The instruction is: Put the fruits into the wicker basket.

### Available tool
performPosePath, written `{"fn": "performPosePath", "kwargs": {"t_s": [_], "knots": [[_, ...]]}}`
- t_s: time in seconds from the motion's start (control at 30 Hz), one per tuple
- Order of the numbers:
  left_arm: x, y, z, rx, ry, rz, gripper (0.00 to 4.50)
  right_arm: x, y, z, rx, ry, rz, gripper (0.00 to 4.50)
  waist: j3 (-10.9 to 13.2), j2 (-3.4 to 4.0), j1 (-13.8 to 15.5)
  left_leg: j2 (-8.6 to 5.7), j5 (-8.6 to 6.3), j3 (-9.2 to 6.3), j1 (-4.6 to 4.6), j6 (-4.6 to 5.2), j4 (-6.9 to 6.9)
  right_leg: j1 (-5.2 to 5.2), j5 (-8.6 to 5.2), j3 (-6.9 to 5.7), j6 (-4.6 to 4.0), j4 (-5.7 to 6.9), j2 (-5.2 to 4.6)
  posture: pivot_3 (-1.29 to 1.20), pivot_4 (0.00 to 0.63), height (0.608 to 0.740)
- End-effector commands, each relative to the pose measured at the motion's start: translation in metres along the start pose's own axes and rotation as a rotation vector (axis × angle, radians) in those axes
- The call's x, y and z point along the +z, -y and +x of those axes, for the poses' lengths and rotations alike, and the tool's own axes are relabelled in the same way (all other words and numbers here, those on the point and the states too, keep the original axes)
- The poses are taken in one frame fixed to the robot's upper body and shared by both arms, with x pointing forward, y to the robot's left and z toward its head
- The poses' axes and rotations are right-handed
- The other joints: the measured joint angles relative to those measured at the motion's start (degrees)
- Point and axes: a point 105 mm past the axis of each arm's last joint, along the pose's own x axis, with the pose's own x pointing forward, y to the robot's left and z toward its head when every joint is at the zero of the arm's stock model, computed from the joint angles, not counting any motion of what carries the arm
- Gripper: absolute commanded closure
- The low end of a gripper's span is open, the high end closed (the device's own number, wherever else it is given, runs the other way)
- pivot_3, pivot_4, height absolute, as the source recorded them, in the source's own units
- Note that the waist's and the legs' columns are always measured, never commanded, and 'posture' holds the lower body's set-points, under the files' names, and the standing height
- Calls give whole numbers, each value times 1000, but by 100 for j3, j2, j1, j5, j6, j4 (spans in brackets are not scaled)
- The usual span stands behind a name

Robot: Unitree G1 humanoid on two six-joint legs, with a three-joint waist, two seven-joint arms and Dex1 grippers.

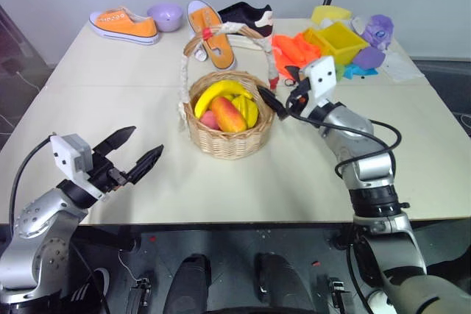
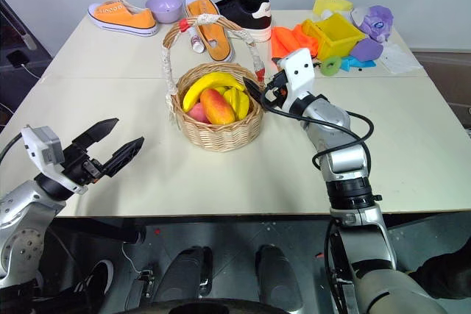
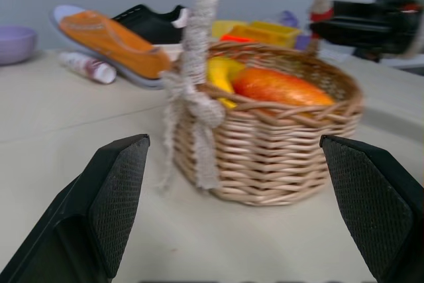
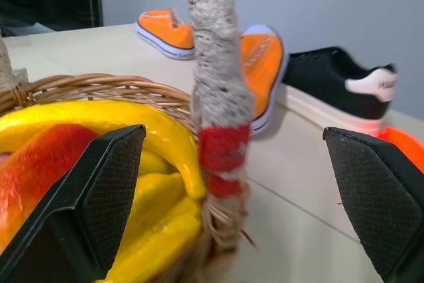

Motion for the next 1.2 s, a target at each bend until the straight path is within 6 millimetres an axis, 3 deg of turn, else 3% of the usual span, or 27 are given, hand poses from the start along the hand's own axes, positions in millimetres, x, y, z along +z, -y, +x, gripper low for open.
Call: {"fn": "performPosePath", "kwargs": {"t_s": [0.03, 0.1, 0.2, 0.43, 0.67, 0.8, 0.97, 1.2], "knots": [[10, 9, 1, -45, 26, 45, 96, 11, 3, 6, -12, -1, -8, 0, 0, 0, 3, 0, 0, 0, 0, 0, 1, 0, 0, 0, 0, -1, 0, 0, 150, 740], [10, 9, 1, -40, 29, 44, 96, 14, 3, 8, -10, -3, 13, 0, 0, 0, -1, 0, 0, 0, 0, 0, 2, 0, 0, 0, 0, 0, 0, 0, 150, 740], [9, 11, 2, -39, 34, 40, 0, 16, 3, 7, -7, -3, 37, 850, 0, 0, -11, 0, 0, 2, 0, 0, 2, -1, 0, 1, 0, 0, 0, 0, 150, 740], [7, 14, 6, -51, 43, 22, 0, 19, 0, 4, -12, 22, 62, 4386, 0, 0, -12, 0, 0, 3, 0, 0, 2, -3, 0, 2, 0, 0, 2, 0, 150, 740], [7, 12, 11, -62, 46, 27, 0, 29, 8, -3, -38, 86, 67, 4455, 1, 1, -4, 0, 0, 6, -3, 0, 1, -8, 0, 3, 0, 1, 4, 0, 150, 740], [5, 10, 14, -65, 43, 23, 0, 35, 27, -18, -103, 108, 48, 4455, 1, 1, 6, 0, 0, 10, -3, 0, 1, -8, 0, 6, 1, 0, 3, 0, 150, 740], [0, 9, 31, -114, 48, 6, 0, 28, 78, -69, -307, 62, -12, 4455, 1, 1, 78, -4, 0, 7, -8, 0, 3, -3, -1, 5, 1, -6, 0, 0, 150, 740], [-5, 21, 70, -287, 68, -12, 0, 15, 137, -165, -656, -33, -74, 4455, 2, 4, 15, -4, 0, 21, -6, 1, 1, -6, -1, 13, 5, -6, 7, 0, 150, 740]]}}
